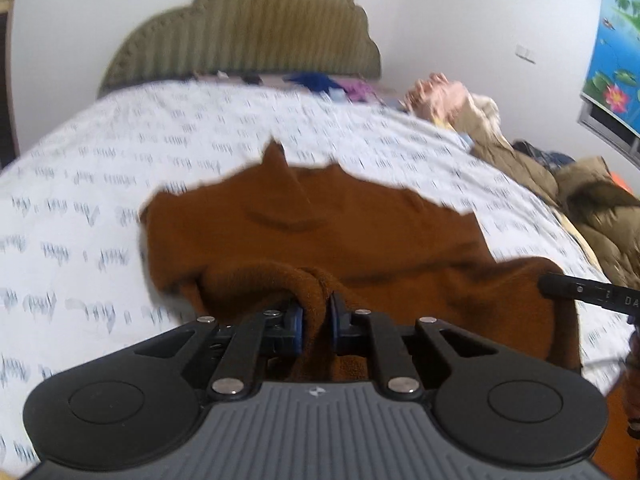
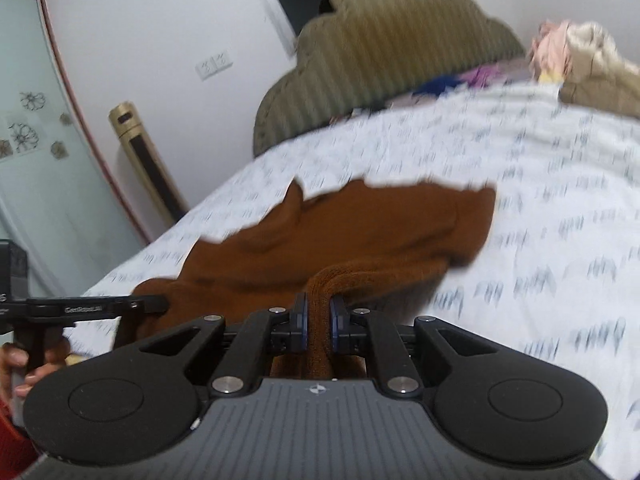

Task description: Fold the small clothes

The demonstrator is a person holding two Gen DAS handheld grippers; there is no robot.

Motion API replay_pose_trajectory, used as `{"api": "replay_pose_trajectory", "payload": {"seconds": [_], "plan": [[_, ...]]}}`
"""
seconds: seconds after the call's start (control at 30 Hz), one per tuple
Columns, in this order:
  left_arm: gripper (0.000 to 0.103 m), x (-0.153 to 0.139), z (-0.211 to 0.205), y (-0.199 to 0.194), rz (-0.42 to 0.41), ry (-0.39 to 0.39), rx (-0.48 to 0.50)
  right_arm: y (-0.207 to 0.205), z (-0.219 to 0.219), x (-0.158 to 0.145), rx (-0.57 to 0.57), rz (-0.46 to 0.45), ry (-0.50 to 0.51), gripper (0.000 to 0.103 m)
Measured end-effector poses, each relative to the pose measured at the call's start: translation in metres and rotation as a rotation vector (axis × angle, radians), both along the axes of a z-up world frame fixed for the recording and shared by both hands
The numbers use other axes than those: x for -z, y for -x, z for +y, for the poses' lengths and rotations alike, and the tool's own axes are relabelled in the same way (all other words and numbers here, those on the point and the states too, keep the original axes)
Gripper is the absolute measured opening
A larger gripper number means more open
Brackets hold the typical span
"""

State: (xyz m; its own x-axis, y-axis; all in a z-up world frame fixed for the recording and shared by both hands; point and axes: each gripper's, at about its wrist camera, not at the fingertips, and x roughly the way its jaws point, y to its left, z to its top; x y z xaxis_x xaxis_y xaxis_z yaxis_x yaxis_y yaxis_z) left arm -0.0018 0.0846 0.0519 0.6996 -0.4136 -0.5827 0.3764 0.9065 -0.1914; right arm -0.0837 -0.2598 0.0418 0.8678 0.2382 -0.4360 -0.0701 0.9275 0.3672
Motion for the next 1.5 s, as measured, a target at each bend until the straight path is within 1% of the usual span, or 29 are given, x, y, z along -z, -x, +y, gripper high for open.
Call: {"api": "replay_pose_trajectory", "payload": {"seconds": [0.1, 0.2, 0.33, 0.37, 0.4, 0.43, 0.47, 0.5, 0.53, 0.57, 0.6, 0.63, 0.7, 0.77, 0.83, 0.9, 1.0, 1.03, 1.1, 1.13, 1.2, 1.23, 1.27, 1.3, 1.37, 1.43, 1.47, 1.5], "plan": [[0.013, 0.001, -0.002, -0.023, -0.001, -0.002, -0.039, -0.020, -0.009, -0.001, 0.066, -0.008, 0.030, 0.015], [0.013, 0.007, -0.010, -0.048, 0.019, -0.030, -0.060, -0.040, -0.014, 0.011, 0.117, 0.019, 0.057, 0.015], [0.015, 0.022, -0.018, -0.076, 0.062, -0.057, -0.057, -0.064, -0.022, 0.036, 0.152, 0.078, 0.030, 0.016], [0.016, 0.028, -0.020, -0.080, 0.078, -0.073, -0.051, -0.069, -0.024, 0.043, 0.159, 0.094, 0.021, 0.017], [0.016, 0.033, -0.022, -0.084, 0.097, -0.080, -0.048, -0.072, -0.024, 0.050, 0.170, 0.114, 0.003, 0.020], [0.017, 0.037, -0.019, -0.087, 0.114, -0.078, -0.050, -0.074, -0.028, 0.056, 0.183, 0.137, -0.017, 0.022], [0.017, 0.039, -0.017, -0.085, 0.125, -0.069, -0.046, -0.072, -0.029, 0.060, 0.194, 0.151, -0.035, 0.025], [0.018, 0.038, -0.013, -0.082, 0.125, -0.054, -0.038, -0.069, -0.029, 0.062, 0.194, 0.152, -0.052, 0.034], [0.019, 0.039, -0.010, -0.081, 0.121, -0.045, -0.032, -0.064, -0.030, 0.062, 0.187, 0.150, -0.066, 0.040], [0.021, 0.038, -0.005, -0.077, 0.118, -0.042, -0.026, -0.059, -0.031, 0.061, 0.178, 0.146, -0.070, 0.053], [0.022, 0.038, -0.001, -0.074, 0.117, -0.041, -0.026, -0.054, -0.029, 0.060, 0.176, 0.145, -0.060, 0.061], [0.025, 0.036, 0.005, -0.069, 0.117, -0.035, -0.032, -0.048, -0.027, 0.058, 0.169, 0.144, -0.040, 0.062], [0.037, 0.033, 0.016, -0.057, 0.101, -0.040, -0.046, -0.035, -0.026, 0.058, 0.155, 0.151, -0.011, 0.068], [0.065, 0.031, 0.030, -0.043, 0.075, -0.043, -0.066, -0.023, -0.028, 0.060, 0.152, 0.165, -0.013, 0.068], [0.067, 0.032, 0.042, -0.028, 0.068, -0.035, -0.064, -0.011, -0.033, 0.063, 0.141, 0.177, -0.053, 0.067], [0.067, 0.038, 0.051, -0.020, 0.127, -0.011, -0.028, 0.002, -0.035, 0.067, 0.121, 0.186, -0.110, 0.068], [0.067, 0.056, 0.059, -0.009, 0.251, 0.060, 0.040, 0.018, -0.033, 0.071, 0.073, 0.207, -0.187, 0.069], [0.066, 0.060, 0.060, -0.004, 0.276, 0.086, 0.060, 0.022, -0.031, 0.072, 0.045, 0.216, -0.209, 0.070], [0.067, 0.061, 0.059, 0.010, 0.269, 0.103, 0.097, 0.031, -0.025, 0.072, -0.026, 0.234, -0.236, 0.077], [0.066, 0.059, 0.057, 0.015, 0.269, 0.108, 0.124, 0.034, -0.020, 0.070, -0.080, 0.243, -0.239, 0.078], [0.066, 0.058, 0.055, 0.019, 0.298, 0.158, 0.199, 0.042, -0.012, 0.067, -0.202, 0.255, -0.251, 0.081], [0.066, 0.058, 0.055, 0.019, 0.319, 0.187, 0.231, 0.045, -0.009, 0.065, -0.253, 0.250, -0.258, 0.082], [0.066, 0.058, 0.054, 0.019, 0.329, 0.201, 0.244, 0.048, -0.008, 0.063, -0.270, 0.233, -0.260, 0.082], [0.066, 0.059, 0.053, 0.018, 0.328, 0.202, 0.241, 0.049, -0.009, 0.062, -0.254, 0.223, -0.272, 0.082], [0.066, 0.060, 0.054, 0.012, 0.325, 0.199, 0.212, 0.046, -0.020, 0.063, -0.201, 0.209, -0.328, 0.081], [0.064, 0.061, 0.057, 0.007, 0.346, 0.235, 0.194, 0.037, -0.028, 0.067, -0.143, 0.205, -0.370, 0.076], [0.055, 0.061, 0.058, 0.005, 0.353, 0.252, 0.191, 0.032, -0.029, 0.069, -0.123, 0.209, -0.383, 0.067], [0.050, 0.060, 0.058, 0.005, 0.355, 0.260, 0.194, 0.029, -0.028, 0.071, -0.117, 0.218, -0.386, 0.051]]}}
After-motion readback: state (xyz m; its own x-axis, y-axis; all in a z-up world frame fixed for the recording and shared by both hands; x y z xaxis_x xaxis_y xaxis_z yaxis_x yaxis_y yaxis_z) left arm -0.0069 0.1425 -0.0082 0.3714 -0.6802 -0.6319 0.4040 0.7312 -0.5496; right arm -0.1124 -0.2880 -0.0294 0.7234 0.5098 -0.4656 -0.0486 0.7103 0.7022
